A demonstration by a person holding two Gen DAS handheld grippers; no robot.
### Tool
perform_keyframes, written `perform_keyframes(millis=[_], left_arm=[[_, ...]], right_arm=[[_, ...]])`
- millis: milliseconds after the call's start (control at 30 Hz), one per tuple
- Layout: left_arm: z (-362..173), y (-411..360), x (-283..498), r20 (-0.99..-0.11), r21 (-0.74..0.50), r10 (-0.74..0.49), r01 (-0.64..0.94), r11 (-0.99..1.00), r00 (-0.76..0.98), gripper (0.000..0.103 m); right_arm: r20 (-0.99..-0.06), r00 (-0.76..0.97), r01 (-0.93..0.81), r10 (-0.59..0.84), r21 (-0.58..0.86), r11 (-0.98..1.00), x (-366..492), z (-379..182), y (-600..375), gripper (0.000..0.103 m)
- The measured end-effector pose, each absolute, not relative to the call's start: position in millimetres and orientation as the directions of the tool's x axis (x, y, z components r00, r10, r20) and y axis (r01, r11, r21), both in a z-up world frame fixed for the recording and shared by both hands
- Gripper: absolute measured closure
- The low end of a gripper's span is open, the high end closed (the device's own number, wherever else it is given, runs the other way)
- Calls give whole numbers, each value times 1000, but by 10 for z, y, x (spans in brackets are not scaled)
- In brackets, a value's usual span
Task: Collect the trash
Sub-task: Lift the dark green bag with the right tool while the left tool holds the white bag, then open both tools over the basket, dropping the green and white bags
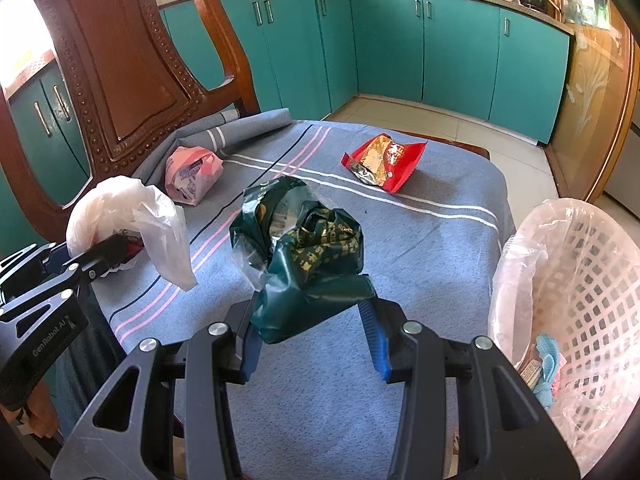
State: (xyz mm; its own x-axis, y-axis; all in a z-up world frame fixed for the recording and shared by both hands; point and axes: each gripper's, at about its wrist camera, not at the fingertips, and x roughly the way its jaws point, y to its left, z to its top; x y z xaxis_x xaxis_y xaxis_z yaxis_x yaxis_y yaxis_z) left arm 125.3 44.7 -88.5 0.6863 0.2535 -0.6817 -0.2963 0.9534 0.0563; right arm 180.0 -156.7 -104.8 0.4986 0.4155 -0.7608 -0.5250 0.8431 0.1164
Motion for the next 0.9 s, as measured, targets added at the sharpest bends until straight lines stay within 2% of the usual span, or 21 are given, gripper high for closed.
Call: perform_keyframes(millis=[633,900], left_arm=[[-868,452,1257,-681,55,254,-297,953,686,74],[-677,360,1281,-653,15,215,-272,962,726,74]], right_arm=[[-756,503,-526,418,115,842,1802,-1036,-1568,59],[-673,601,-450,431,161,878,1834,-669,-2034,59]])
